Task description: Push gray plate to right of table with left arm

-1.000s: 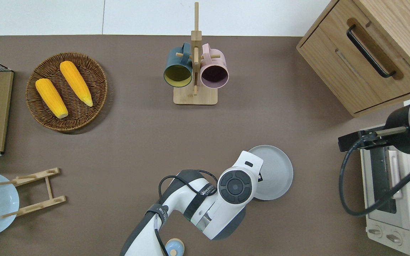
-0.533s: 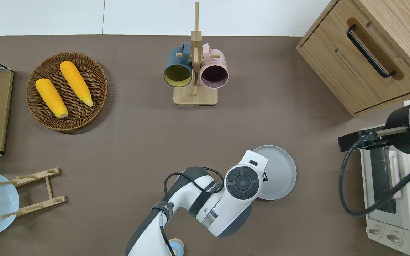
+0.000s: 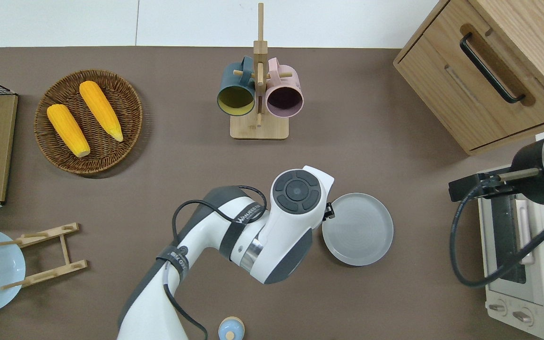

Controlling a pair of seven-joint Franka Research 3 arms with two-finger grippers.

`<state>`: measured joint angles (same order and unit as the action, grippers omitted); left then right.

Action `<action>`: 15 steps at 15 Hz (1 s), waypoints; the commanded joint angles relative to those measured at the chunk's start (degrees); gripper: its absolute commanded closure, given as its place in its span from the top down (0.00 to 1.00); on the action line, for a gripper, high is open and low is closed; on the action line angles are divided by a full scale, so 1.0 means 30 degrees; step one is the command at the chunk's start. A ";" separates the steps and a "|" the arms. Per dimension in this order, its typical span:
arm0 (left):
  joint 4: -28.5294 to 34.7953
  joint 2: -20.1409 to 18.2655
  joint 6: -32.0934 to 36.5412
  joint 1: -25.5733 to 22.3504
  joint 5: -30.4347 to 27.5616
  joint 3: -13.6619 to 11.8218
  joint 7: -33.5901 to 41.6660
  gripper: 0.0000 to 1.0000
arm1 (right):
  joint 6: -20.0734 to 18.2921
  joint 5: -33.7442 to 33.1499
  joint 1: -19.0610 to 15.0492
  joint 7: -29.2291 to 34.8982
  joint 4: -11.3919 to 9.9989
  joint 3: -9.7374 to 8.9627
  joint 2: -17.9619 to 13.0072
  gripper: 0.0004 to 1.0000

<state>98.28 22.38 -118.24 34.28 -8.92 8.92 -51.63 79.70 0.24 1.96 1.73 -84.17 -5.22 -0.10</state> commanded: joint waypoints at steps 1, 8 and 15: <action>0.0258 -0.1453 0.2699 -0.1462 -0.0072 0.0015 0.2526 0.99 | -0.0229 0.0153 -0.0214 -0.0049 0.0018 -0.0078 -0.0144 0.98; 0.0258 -0.3912 0.6128 -0.5500 0.0045 0.0015 0.6916 0.99 | -0.0229 0.0153 -0.0214 -0.0049 -0.0011 -0.0106 -0.0144 0.98; 0.0025 -0.6112 0.8679 -1.0366 0.0132 0.0015 1.3308 0.99 | -0.0229 0.0153 -0.0214 -0.0048 -0.0011 -0.0078 -0.0144 0.98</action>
<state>98.11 7.00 -95.00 7.47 -8.88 8.50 -17.03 79.70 0.24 1.96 1.73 -84.17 -5.22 -0.10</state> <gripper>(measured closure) 0.004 0.013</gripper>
